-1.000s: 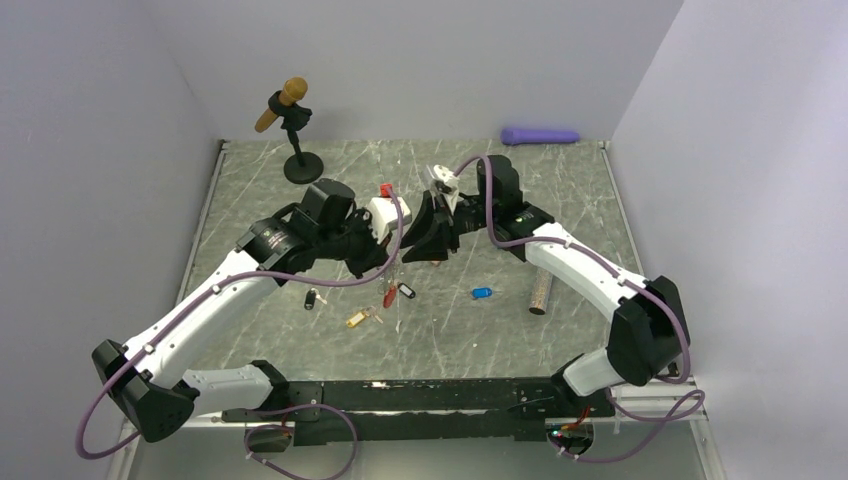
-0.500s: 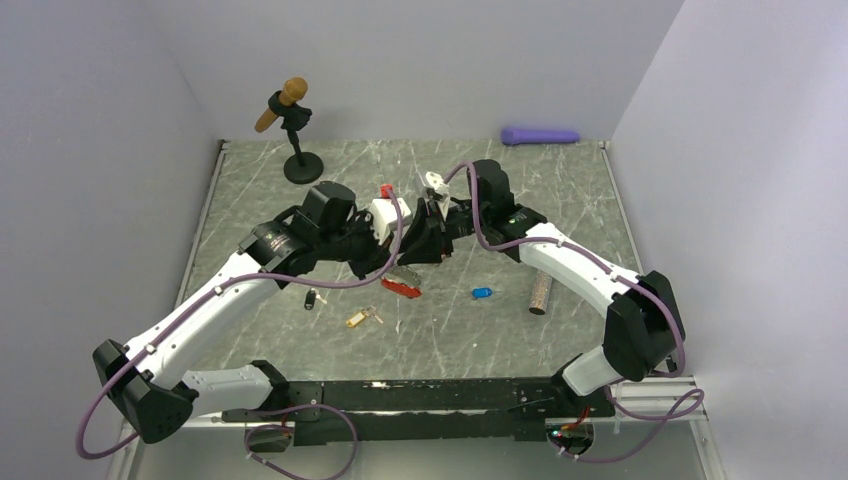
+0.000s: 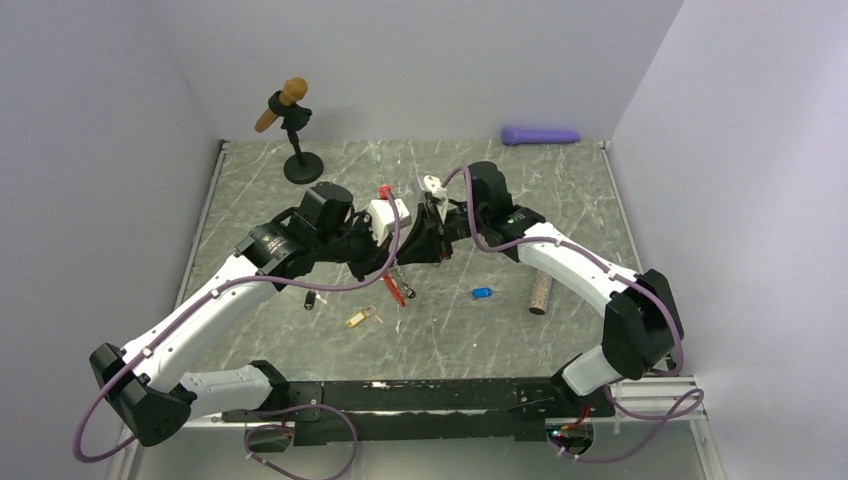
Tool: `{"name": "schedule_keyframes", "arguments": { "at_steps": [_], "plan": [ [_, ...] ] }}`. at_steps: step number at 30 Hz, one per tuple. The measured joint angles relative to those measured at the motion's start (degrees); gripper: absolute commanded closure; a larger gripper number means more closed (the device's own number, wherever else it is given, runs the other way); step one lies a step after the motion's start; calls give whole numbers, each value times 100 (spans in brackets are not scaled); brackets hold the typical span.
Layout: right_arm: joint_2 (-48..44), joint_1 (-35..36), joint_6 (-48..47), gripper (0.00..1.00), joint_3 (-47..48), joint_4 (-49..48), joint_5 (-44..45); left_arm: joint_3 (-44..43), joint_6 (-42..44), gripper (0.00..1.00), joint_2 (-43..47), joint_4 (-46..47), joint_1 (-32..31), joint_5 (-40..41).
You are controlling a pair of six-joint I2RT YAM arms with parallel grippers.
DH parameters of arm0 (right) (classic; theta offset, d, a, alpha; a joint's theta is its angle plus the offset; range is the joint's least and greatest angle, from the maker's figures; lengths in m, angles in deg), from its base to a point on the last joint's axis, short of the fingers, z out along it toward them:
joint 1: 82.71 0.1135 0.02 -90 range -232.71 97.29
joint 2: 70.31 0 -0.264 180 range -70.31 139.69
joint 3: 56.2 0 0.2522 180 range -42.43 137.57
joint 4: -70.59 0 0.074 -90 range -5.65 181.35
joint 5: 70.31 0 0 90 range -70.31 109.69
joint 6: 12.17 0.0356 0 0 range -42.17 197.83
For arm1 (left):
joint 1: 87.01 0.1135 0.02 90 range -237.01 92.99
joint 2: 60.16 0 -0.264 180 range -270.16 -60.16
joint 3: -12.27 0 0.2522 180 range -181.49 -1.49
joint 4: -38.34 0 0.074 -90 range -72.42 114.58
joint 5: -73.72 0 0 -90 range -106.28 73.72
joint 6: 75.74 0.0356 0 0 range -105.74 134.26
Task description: Put the keys on the keyring
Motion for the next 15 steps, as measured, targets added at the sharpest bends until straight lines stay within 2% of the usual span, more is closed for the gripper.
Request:
{"name": "schedule_keyframes", "arguments": {
  "at_steps": [8, 15],
  "plan": [
    [26, 131, -354, 82, 0, 326, 48, 0, -2, 100, 0, -37, -7, -35],
    [59, 197, -793, 94, 142, 723, 186, 0, -4, 100, 0, -87, -11, -52]
  ]
}}
